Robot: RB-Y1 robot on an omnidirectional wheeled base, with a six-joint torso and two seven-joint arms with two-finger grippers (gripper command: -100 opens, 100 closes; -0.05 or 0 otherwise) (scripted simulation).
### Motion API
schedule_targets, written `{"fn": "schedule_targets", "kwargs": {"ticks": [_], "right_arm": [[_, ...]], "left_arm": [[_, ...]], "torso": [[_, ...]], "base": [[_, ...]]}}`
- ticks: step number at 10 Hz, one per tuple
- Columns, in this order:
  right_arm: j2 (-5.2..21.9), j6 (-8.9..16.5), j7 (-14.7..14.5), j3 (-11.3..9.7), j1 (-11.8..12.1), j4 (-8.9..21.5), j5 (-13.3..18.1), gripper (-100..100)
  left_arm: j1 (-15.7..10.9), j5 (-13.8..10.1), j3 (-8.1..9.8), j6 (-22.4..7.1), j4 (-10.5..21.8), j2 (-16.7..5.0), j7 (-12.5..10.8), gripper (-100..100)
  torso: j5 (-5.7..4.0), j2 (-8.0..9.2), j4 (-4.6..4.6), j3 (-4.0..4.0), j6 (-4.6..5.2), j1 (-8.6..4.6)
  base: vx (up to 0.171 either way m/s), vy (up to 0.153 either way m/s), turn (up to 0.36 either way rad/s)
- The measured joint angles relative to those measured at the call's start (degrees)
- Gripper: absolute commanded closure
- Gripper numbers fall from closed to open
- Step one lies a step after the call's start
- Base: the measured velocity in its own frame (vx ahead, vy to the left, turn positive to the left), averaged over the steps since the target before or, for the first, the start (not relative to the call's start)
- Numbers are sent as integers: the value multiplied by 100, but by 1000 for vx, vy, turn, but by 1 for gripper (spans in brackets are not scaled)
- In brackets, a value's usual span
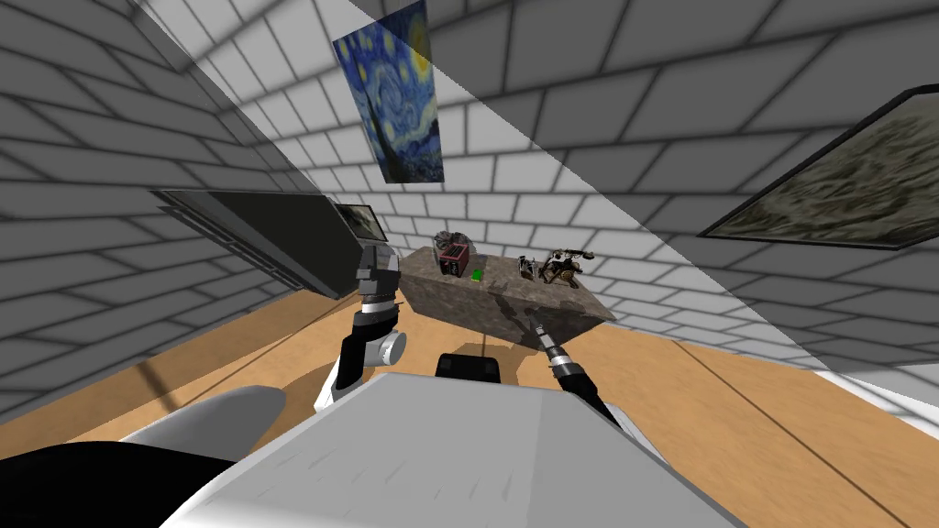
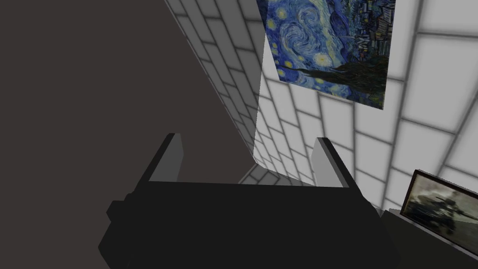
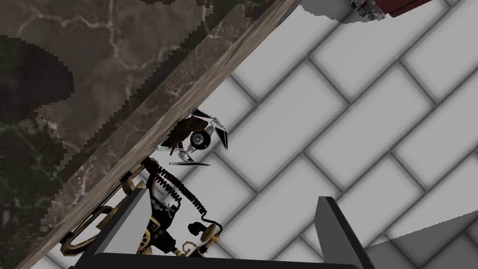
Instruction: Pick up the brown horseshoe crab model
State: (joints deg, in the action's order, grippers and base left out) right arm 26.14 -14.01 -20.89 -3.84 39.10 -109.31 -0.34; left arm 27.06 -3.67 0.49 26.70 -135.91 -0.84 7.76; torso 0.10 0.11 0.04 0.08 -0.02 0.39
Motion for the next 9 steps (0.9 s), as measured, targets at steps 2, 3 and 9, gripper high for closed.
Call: {"fn": "schedule_targets", "kwargs": {"ticks": [2,3,9], "right_arm": [[216,38,-122,-6,77,409,72,-100],[402,145,-201,1,173,560,133,-100],[988,243,-507,21,609,1444,400,-100]], "left_arm": [[0,0,0,0,0,0,0,0],[0,0,0,0,0,0,0,0],[0,0,0,0,0,0,0,0]], "torso": [[0,-13,-2,-7,0,1],[2,-12,-3,-7,-1,8],[2,-8,-1,-4,-1,9]], "base": [[12,134,198],[0,96,84],[3,86,136]]}}
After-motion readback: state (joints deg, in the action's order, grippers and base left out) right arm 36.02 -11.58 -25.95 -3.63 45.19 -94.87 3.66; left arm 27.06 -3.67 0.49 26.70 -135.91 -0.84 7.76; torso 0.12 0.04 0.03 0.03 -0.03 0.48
